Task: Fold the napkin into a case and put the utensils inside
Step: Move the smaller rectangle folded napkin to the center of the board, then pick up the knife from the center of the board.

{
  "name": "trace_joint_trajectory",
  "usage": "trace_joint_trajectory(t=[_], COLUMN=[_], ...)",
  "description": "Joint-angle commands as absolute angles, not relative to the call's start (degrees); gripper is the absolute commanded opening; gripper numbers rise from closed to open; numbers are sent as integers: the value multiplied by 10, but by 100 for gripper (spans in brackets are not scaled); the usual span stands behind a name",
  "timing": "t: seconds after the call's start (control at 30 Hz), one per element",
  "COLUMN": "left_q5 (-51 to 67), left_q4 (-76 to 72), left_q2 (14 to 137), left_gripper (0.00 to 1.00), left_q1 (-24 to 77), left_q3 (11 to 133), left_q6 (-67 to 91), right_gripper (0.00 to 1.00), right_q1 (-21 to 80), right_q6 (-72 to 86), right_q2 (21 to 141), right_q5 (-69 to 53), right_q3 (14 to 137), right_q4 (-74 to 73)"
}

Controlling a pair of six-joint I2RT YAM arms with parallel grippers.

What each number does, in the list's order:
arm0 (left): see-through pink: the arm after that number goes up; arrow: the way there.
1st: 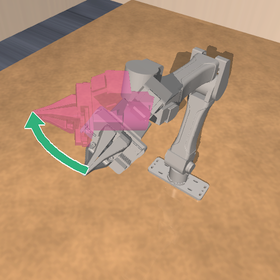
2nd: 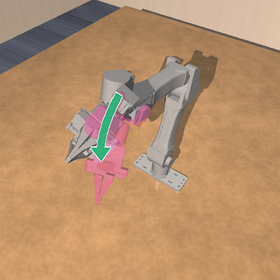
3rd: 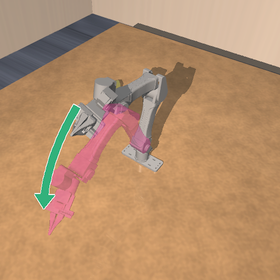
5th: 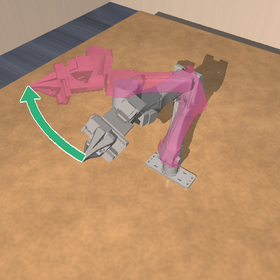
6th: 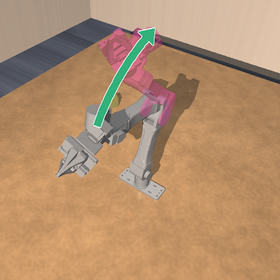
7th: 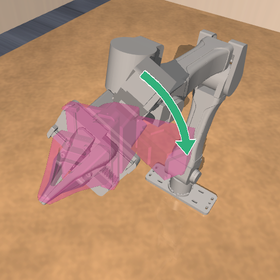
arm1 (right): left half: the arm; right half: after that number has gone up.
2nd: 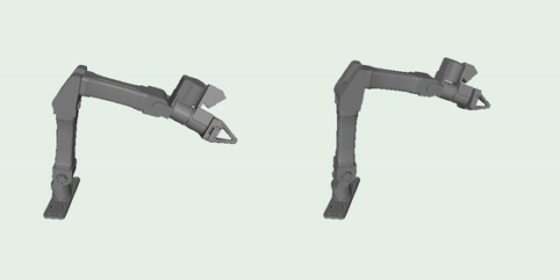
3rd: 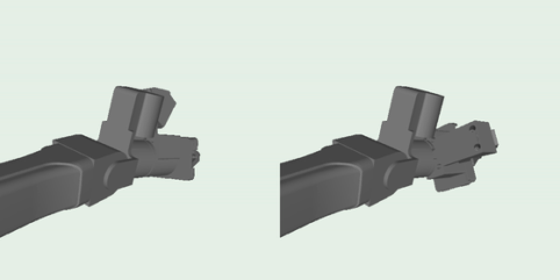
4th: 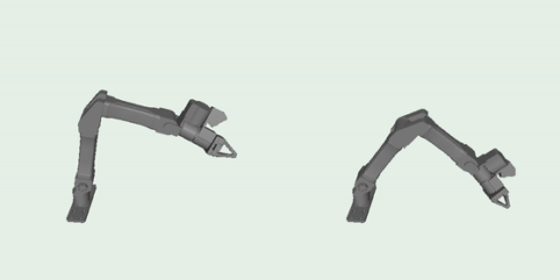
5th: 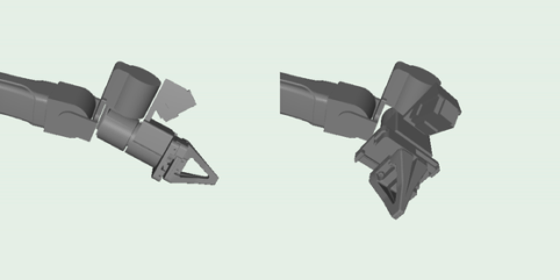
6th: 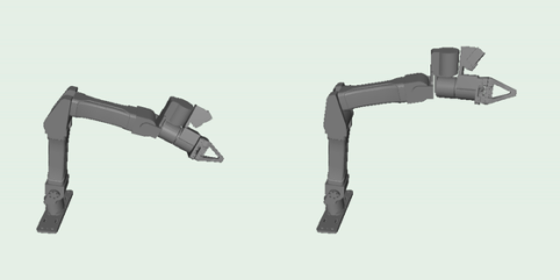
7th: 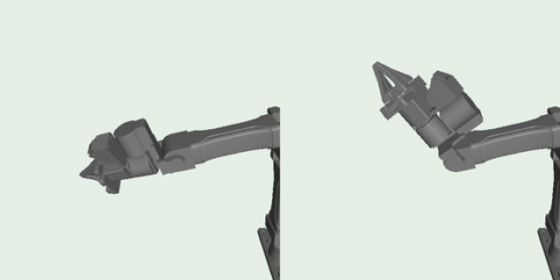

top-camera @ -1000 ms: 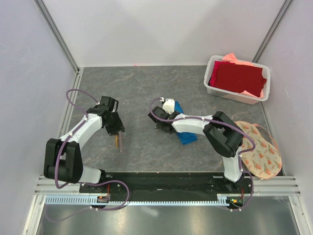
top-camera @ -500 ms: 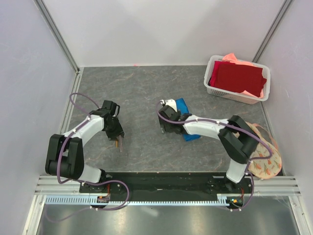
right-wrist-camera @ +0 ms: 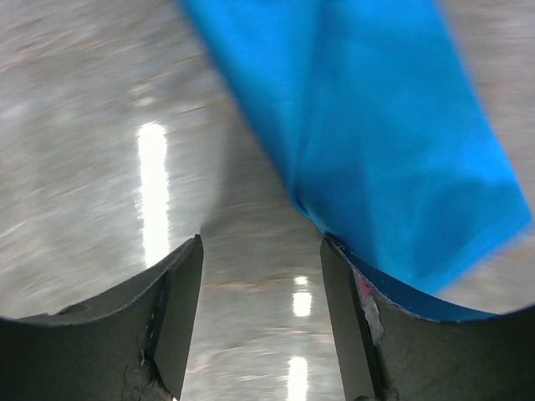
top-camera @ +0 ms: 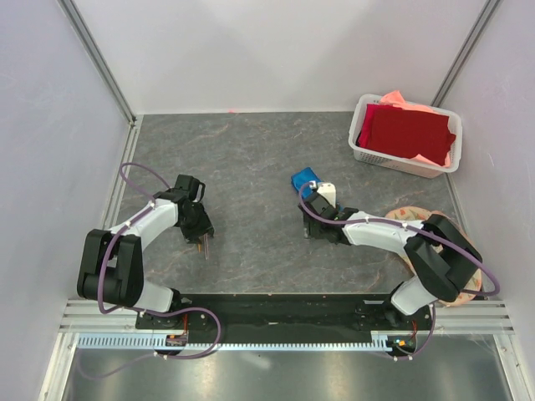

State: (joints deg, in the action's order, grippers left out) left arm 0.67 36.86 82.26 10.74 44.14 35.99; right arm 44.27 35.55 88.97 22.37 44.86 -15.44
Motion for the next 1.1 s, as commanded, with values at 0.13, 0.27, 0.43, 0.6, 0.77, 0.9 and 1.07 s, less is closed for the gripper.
trace_joint_trajectory(t=[0.13,0.27,0.43,0.6,0.77,0.9,1.07], left_q5=[29,33,39,60,157,281,368], left_q4=[346,334,321,305,297,269,229], left_q2=[809,829,856,854,806,748,719], left_gripper=[54,52,39,7,2,2,2], left_q1=[110,113,115,117,140,208,332], left_q3=[439,436,431,432,449,473,492], left_q6=[366,364,359,346,324,316,339], right_gripper=[68,70,73,79,85,88,88], right_q1=[412,413,413,413,413,405,359], right_q6=[334,316,319,318,327,336,361], right_q2=[819,783,683,628,655,657,658], right_q5=[341,228,111,84,66,28,-82], right_q3=[475,492,476,483,511,514,504], right_q4=[-230,-224,-212,-230,-284,-287,-261])
